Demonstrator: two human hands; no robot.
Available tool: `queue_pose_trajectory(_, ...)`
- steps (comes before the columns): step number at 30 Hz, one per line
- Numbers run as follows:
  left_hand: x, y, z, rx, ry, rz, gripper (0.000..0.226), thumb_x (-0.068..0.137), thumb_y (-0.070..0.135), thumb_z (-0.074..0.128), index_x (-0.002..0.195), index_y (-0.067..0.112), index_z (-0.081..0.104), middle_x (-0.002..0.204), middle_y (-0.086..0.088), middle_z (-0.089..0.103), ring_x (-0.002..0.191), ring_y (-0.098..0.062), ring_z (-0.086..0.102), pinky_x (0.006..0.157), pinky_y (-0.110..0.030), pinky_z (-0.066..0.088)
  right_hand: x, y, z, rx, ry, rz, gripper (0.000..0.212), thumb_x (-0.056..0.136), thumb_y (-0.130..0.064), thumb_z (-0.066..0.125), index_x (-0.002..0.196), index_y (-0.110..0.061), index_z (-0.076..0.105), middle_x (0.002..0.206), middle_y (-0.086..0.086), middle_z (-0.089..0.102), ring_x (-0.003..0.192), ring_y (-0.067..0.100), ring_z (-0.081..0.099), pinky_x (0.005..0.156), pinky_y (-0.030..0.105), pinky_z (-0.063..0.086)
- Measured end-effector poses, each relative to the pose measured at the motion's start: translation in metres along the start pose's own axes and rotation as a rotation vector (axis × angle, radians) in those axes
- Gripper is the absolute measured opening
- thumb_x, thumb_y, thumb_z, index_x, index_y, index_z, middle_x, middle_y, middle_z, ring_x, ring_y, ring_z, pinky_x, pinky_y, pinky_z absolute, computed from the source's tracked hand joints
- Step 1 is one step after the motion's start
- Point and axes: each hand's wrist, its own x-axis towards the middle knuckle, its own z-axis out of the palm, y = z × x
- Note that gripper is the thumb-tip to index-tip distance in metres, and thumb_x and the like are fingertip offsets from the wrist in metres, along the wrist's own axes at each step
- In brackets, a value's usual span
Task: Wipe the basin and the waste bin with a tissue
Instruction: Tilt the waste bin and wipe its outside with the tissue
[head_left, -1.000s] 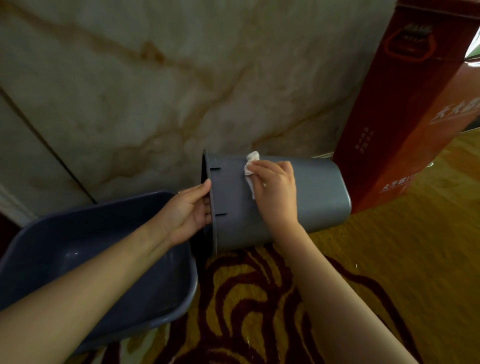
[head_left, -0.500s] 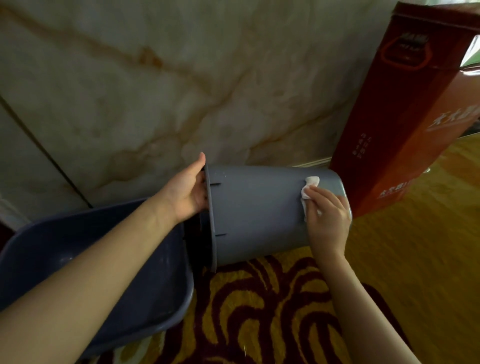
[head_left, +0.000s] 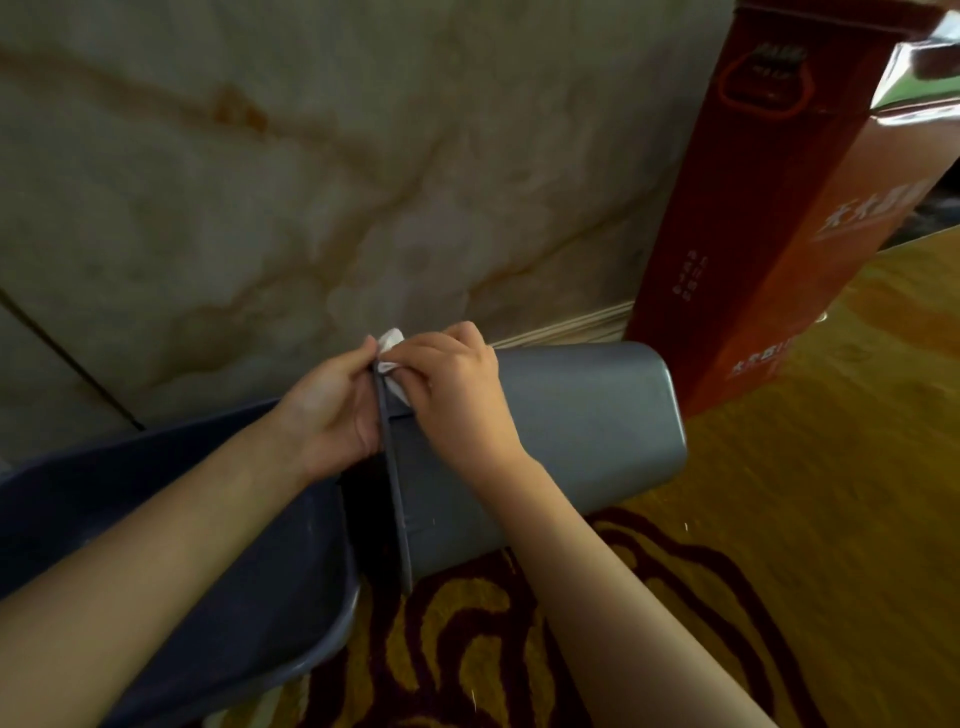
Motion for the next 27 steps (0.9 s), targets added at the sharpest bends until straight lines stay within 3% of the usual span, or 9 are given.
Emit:
queue_pose_trajectory(4,0.003,-0.001,0.002,0.048,0.048,0.015,0.051,0.098,0.043,0.025,0.1,0.009,0.064,0.082,-0.01,0.077,0.073,-0.019,0.074,0.059,-0.034,0.06,-0.015,0.014,-0.009,-0.119,0.133,0.007,0.012,0.078,-0.012,0.065,0.088,-0.015,0.072,0.092,0.0,0.073,0.083,0.03,0.053,0.07,0.039,0.037)
queue_pose_trajectory(10,0.009,0.001,0.004,0.089,0.161,0.026,0.047,0.096,0.045,0.031,0.099,0.011,0.064,0.075,-0.006,0.077,0.067,-0.017,0.074,0.054,-0.034,0.06,-0.041,0.076,-0.049,-0.279,0.369,0.295,0.015,0.082,-0.01,0.065,0.094,-0.011,0.073,0.101,0.004,0.073,0.087,0.032,0.054,0.076,0.039,0.035)
queue_pose_trajectory(14,0.009,0.002,0.008,0.093,0.183,0.026,0.047,0.096,0.044,0.03,0.096,0.01,0.062,0.069,-0.006,0.076,0.062,-0.016,0.073,0.051,-0.032,0.059,-0.05,0.118,-0.077,-0.327,0.433,0.467,0.019,0.087,-0.014,0.059,0.102,-0.011,0.071,0.108,0.005,0.071,0.092,0.031,0.05,0.08,0.043,0.04)
queue_pose_trajectory(18,0.006,0.003,0.012,0.091,0.182,0.021,0.046,0.097,0.044,0.028,0.102,0.012,0.061,0.072,-0.005,0.077,0.064,-0.017,0.073,0.05,-0.032,0.059,-0.053,0.139,-0.088,-0.348,0.444,0.525,0.023,0.092,-0.018,0.053,0.11,-0.012,0.067,0.115,0.004,0.067,0.098,0.025,0.048,0.084,0.035,0.04)
queue_pose_trajectory(23,-0.002,0.001,0.014,0.085,0.178,-0.019,0.046,0.097,0.044,0.028,0.103,0.014,0.063,0.08,-0.006,0.077,0.071,-0.02,0.074,0.055,-0.035,0.06,-0.064,0.142,-0.092,-0.32,0.543,0.699,0.027,0.095,-0.019,0.046,0.109,-0.007,0.065,0.11,0.013,0.067,0.105,0.03,0.05,0.088,0.037,0.039)
queue_pose_trajectory(27,-0.012,-0.007,0.006,0.074,0.146,-0.081,0.053,0.094,0.047,0.032,0.1,0.01,0.07,0.095,-0.011,0.076,0.082,-0.025,0.074,0.062,-0.04,0.059,-0.069,0.12,-0.094,-0.34,0.614,0.616,0.023,0.093,-0.017,0.049,0.104,-0.006,0.066,0.104,0.015,0.068,0.1,0.032,0.053,0.081,0.03,0.036)
